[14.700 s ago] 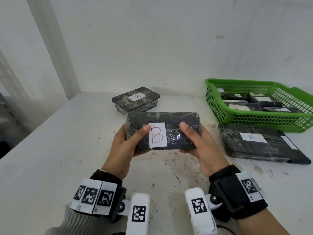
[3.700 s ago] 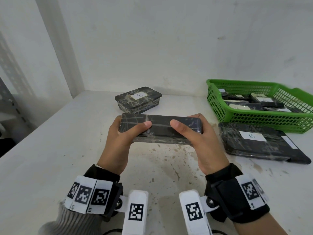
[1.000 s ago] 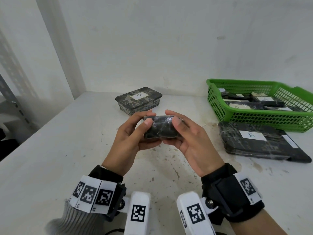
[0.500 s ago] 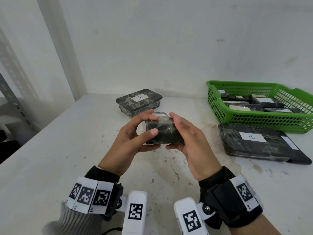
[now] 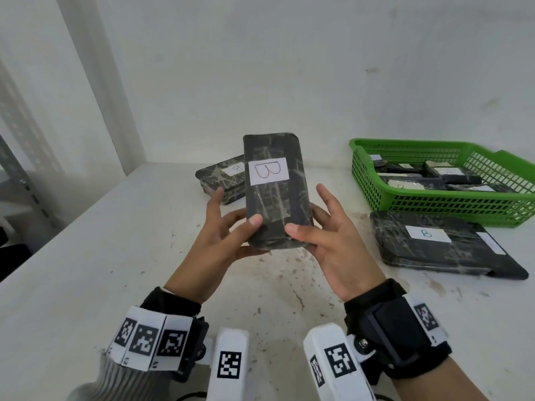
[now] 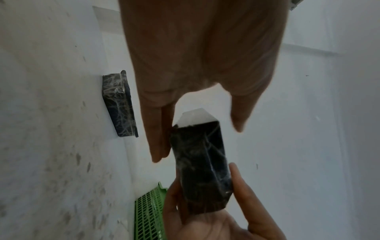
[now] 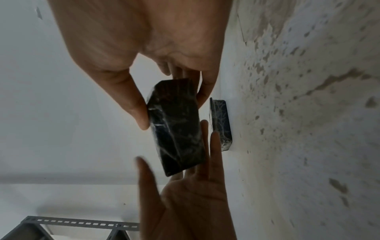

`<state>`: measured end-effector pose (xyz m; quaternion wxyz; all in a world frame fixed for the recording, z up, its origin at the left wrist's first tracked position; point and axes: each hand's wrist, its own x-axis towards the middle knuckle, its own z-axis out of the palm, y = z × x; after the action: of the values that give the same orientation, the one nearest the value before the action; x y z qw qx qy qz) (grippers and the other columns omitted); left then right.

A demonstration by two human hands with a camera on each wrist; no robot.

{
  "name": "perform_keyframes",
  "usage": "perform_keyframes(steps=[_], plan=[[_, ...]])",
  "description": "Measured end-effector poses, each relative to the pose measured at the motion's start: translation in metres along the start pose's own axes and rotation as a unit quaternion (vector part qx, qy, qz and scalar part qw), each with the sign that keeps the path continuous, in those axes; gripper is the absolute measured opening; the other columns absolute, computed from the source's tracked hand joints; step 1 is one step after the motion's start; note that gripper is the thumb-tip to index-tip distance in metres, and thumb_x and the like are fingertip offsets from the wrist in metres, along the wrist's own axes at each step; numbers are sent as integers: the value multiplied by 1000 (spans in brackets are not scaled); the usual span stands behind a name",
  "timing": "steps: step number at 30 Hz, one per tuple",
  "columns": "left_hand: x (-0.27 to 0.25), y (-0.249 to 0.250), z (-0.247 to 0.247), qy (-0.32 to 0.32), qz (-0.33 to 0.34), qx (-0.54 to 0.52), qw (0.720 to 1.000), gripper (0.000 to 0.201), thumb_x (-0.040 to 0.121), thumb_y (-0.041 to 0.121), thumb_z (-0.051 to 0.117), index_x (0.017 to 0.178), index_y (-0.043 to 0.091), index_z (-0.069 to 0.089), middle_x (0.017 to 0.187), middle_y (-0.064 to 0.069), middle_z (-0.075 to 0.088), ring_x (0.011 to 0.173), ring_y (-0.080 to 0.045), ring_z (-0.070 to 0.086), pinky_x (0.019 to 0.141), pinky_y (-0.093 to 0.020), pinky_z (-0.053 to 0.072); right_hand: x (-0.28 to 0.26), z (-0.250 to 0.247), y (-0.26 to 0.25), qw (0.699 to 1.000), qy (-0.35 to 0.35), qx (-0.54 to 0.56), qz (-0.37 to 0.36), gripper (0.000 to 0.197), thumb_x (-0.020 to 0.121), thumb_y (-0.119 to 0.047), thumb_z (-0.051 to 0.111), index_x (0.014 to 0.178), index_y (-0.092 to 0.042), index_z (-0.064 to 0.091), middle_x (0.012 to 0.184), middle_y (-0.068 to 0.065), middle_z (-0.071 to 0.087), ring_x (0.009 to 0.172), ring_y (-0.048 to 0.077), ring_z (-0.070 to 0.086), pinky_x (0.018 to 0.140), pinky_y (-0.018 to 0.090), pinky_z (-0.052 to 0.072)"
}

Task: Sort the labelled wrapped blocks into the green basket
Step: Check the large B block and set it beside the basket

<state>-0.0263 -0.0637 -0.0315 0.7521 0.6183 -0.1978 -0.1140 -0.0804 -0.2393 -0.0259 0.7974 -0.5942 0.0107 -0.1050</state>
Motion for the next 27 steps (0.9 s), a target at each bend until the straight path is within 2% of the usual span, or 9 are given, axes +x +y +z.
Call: perform_keyframes(steps=[3, 7, 10, 13, 15, 17, 21, 24, 27], plan=[[1, -3, -1, 14, 18, 7, 1000, 92, 79, 17, 78, 153, 22, 24, 128, -4, 64, 103, -21, 71, 89, -40, 58, 2, -3, 1, 999, -11, -30, -13, 99, 66, -9, 78, 151, -25, 30, 131, -1, 63, 120, 17, 61, 98, 36, 50], [0, -4, -6, -6, 28, 49, 998, 80, 69, 8, 71, 142, 25, 43, 126, 7, 65, 116, -22, 64, 95, -40, 54, 5, -5, 1, 996, 30, -68, -42, 74, 77, -24, 77, 144, -24, 45, 121, -2, 69, 118, 15, 61, 101, 34, 47], [-1, -2, -3, -22, 33, 110, 993, 71, 69, 25, 76, 134, 34, 48, 130, 19, 61, 130, -10, 50, 109, -55, 40, 4, -8, 0, 986, 50, -132, -86, 53, 83, -24, 74, 134, -29, 57, 114, -7, 71, 104, 17, 63, 93, 32, 52], [-4, 3, -1, -35, 35, 92, 994, 74, 69, 41, 72, 138, 31, 47, 136, 16, 59, 132, -11, 50, 110, -55, 39, 4, -9, -1, 977, 39, -173, -118, 46, 85, -22, 73, 127, -33, 60, 115, -9, 70, 87, 5, 60, 70, 20, 48], [-5, 7, 1, -43, 41, 67, 996, 72, 73, 46, 66, 140, 32, 44, 136, 16, 58, 127, -9, 54, 107, -54, 41, 5, -11, 1, 970, 38, -201, -128, 49, 84, -17, 74, 129, -31, 58, 119, -10, 68, 89, 5, 61, 72, 18, 50], [-6, 9, 1, -48, 36, 41, 997, 69, 74, 53, 62, 139, 40, 42, 138, 18, 55, 126, -8, 54, 104, -57, 41, 7, -12, 4, 965, 42, -222, -136, 50, 83, -11, 75, 126, -31, 58, 120, -12, 66, 90, 1, 61, 73, 13, 49], [-4, 12, 1, -75, 24, -33, 996, 83, 64, 73, 71, 137, 43, 46, 140, 14, 54, 128, -19, 54, 93, -57, 52, 7, -13, 8, 957, 47, -249, -143, 53, 82, -9, 76, 122, -37, 56, 121, -15, 62, 88, -8, 57, 71, 7, 47], [-4, 11, 3, -43, 30, -54, 997, 73, 73, 62, 67, 136, 31, 47, 137, 5, 56, 126, -23, 57, 88, -50, 56, 7, -11, 8, 964, 38, -227, -131, 53, 83, -4, 73, 125, -32, 57, 128, -11, 59, 103, 0, 59, 76, 14, 51], [-3, 6, 4, -9, 60, -43, 997, 62, 76, 42, 66, 129, 17, 50, 135, -8, 57, 118, -22, 62, 88, -41, 57, 8, -8, 9, 977, 7, -190, -100, 56, 81, -7, 70, 131, -29, 56, 132, -9, 59, 120, 10, 56, 93, 30, 52]])
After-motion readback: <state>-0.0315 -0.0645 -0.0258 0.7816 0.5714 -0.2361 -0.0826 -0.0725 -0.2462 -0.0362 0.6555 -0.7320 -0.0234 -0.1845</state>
